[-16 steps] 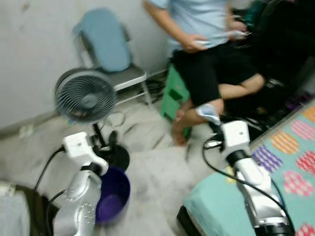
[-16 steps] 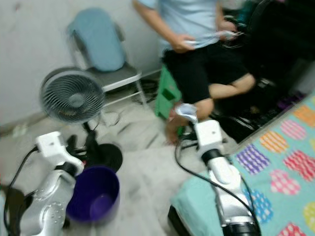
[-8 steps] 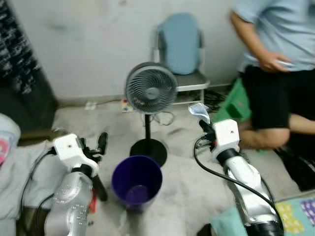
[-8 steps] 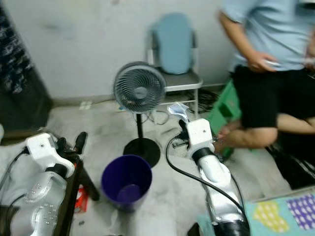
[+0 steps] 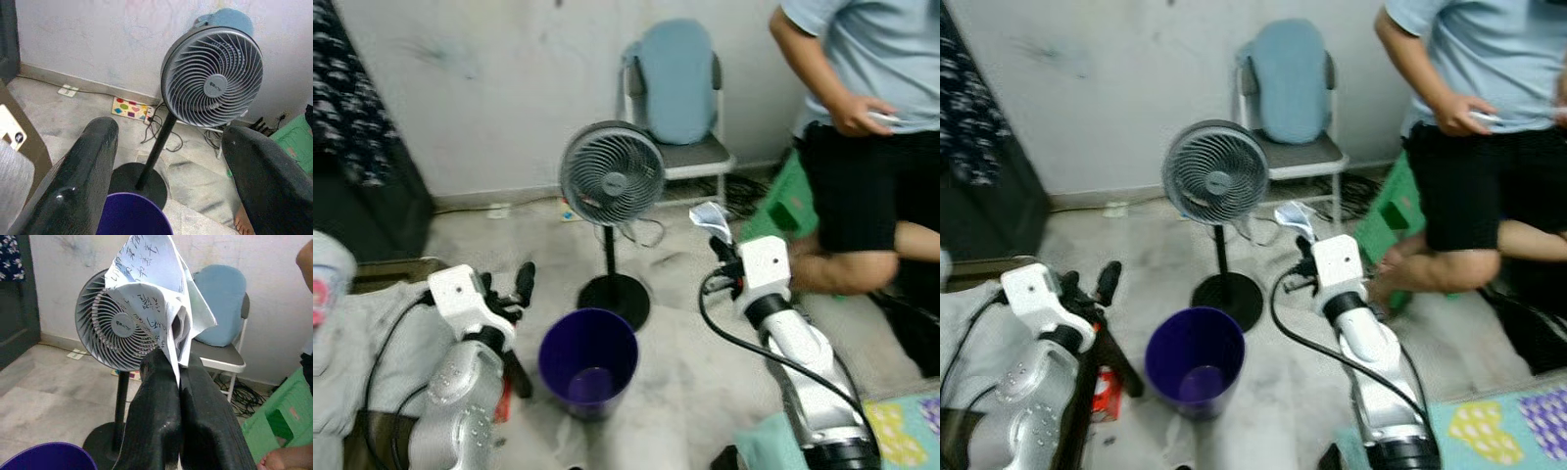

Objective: Clean up the room

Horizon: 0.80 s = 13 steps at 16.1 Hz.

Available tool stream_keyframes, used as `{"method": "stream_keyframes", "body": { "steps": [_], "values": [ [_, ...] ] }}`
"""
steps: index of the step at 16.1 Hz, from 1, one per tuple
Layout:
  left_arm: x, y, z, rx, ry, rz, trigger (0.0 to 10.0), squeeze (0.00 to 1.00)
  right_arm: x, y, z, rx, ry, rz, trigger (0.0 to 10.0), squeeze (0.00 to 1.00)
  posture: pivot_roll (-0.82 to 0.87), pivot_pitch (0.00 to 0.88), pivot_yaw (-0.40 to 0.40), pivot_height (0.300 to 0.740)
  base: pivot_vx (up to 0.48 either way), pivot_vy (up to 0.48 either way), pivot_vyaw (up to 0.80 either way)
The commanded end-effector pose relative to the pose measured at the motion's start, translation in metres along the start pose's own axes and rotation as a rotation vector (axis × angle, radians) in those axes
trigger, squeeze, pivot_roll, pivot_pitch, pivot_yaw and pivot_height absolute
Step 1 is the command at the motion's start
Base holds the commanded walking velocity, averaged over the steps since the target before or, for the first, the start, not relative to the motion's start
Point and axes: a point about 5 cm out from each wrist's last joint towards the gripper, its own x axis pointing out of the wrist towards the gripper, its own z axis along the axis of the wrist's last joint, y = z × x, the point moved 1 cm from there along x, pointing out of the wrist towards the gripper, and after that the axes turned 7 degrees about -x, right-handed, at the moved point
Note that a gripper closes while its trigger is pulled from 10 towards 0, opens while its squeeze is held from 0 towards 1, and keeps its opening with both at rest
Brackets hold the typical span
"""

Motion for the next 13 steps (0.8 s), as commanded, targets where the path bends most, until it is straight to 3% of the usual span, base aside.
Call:
{"method": "stream_keyframes", "body": {
  "steps": [1, 4, 8, 13],
  "values": [
    [0.0003, -0.0027, 0.0045, 0.005, -0.016, -0.021, 10.0, 0.00, 0.0007, 0.0006, 0.0023, 0.008, -0.010, -0.003, 10.0, 0.00, -0.06, 0.011, -0.001, 0.740, 0.262, 0.000, 0.00],
    [0.0005, -0.0033, 0.0049, 0.003, -0.020, -0.026, 10.0, 0.00, 0.0016, 0.0008, 0.0030, 0.004, -0.014, 0.000, 10.0, 0.00, -0.06, 0.012, -0.004, 0.740, 0.302, 0.000, 0.00],
    [0.0006, -0.0038, 0.0052, 0.001, -0.022, -0.030, 10.0, 0.00, 0.0023, 0.0014, 0.0033, 0.008, -0.015, 0.001, 10.0, 0.00, -0.06, 0.011, -0.003, 0.740, 0.357, 0.000, 0.55],
    [0.0010, -0.0033, 0.0044, -0.001, -0.015, -0.024, 10.0, 0.00, 0.0017, 0.0013, 0.0032, 0.013, -0.015, -0.002, 10.0, 0.00, -0.06, 0.010, -0.001, 0.740, 0.271, 0.000, 0.00]
  ]
}}
